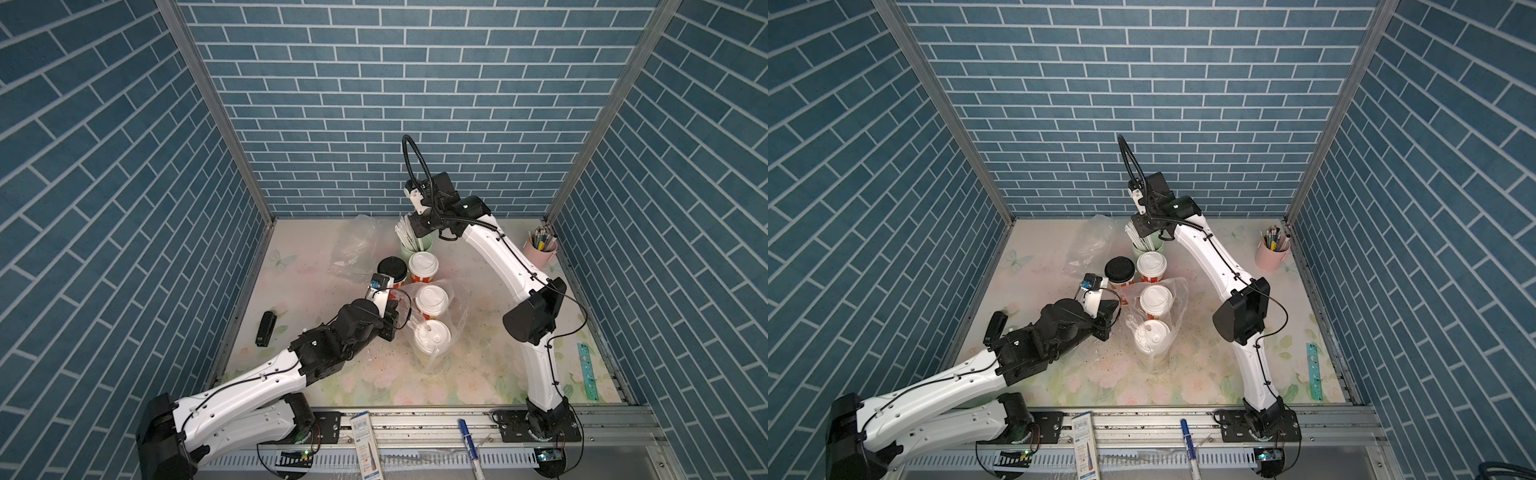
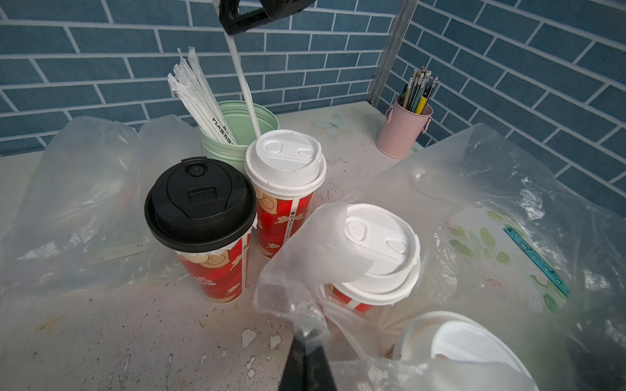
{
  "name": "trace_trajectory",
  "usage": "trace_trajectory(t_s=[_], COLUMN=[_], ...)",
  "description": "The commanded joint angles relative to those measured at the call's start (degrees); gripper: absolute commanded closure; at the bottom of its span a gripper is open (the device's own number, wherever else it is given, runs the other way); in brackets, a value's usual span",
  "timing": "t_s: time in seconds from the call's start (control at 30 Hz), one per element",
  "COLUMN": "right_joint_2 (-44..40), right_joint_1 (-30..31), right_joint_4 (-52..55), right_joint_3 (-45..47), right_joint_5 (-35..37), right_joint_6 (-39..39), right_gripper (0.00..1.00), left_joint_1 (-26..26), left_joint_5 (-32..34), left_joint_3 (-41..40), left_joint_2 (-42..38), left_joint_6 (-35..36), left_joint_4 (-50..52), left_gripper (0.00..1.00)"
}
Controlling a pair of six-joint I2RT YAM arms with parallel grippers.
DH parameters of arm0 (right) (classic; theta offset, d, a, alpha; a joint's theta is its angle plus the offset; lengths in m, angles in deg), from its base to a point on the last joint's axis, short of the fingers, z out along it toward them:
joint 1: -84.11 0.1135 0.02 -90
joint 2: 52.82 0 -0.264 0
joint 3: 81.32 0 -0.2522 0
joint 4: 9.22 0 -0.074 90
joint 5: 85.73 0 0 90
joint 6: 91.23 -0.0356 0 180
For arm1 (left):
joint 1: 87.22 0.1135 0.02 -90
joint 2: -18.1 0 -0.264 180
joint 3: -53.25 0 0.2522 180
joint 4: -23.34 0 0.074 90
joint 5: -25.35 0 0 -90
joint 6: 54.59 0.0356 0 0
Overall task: Pack milk tea into plastic carrier bags
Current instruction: Pick up the straw from the container.
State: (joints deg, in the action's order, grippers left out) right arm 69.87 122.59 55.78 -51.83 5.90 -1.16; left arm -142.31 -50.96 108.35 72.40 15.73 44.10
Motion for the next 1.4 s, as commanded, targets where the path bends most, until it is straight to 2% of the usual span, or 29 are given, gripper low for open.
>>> trace_trajectory(t_s=[0.0, 0.3, 0.33, 0.4, 0.5, 0.63, 0.77, 0.8, 0.9, 1.17, 1.3, 1.37], right_joint_2=[-4.0, -4.2, -3.7, -2.5, -0.8, 0.6, 1.3, 1.4, 1.4, -4.7, -10.2, -13.1], right_joint_1=[0.2, -0.3, -0.5, -0.7, -1.2, -1.6, -2.0, -2.1, -2.4, -2.7, -3.3, -3.8], right_joint_4=[-1.4, -4.0, -4.0, -3.9, -3.8, -3.7, -3.7, -3.7, -3.6, -7.1, -10.5, -12.8], right_joint_3=[1.6, 4.5, 4.2, 3.5, 2.2, 1.2, 1.4, 1.4, 1.6, 6.4, 11.6, 14.9], right_joint_5=[-0.2, -1.6, -1.7, -2.3, -3.0, -3.8, -4.1, -4.2, -4.2, -4.2, -6.4, -9.8], right_joint_6=[1.3, 0.5, 0.2, -0.1, -0.6, -1.0, -1.5, -1.6, -2.2, -1.5, -0.9, -0.9], right_gripper=[1.00, 1.00, 0.99, 0.91, 0.89, 0.89, 0.95, 1.00, 1.00, 1.00, 1.00, 1.00], left_joint_1=[-0.1, -0.1, -0.1, -0.1, -0.1, -0.1, -0.1, -0.1, 0.0, -0.1, -0.1, -0.1], left_joint_5=[-0.1, -0.2, -0.2, 0.0, 0.2, 0.6, 1.1, 1.2, 1.2, 1.1, 0.9, 0.7], left_joint_3=[-0.2, -0.4, -0.3, -0.2, -0.2, -0.5, -0.6, -0.6, -0.7, -0.9, -1.1, -1.2], left_joint_2=[-0.5, -0.5, -0.5, -0.5, -0.7, -0.9, -1.2, -1.2, -1.2, -1.0, -1.3, -1.3], left_joint_6=[0.1, 0.3, 0.3, 0.4, 0.4, 0.3, 0.2, 0.2, 0.2, 0.1, 0.0, 0.1], left_joint_4=[-0.6, -1.0, -0.9, -0.8, -0.6, -0.5, -0.3, -0.2, -0.2, -0.6, -1.2, -1.5], left_gripper=[1.00, 1.00, 1.00, 1.00, 1.00, 1.00, 1.00, 1.00, 1.00, 1.00, 1.00, 1.00])
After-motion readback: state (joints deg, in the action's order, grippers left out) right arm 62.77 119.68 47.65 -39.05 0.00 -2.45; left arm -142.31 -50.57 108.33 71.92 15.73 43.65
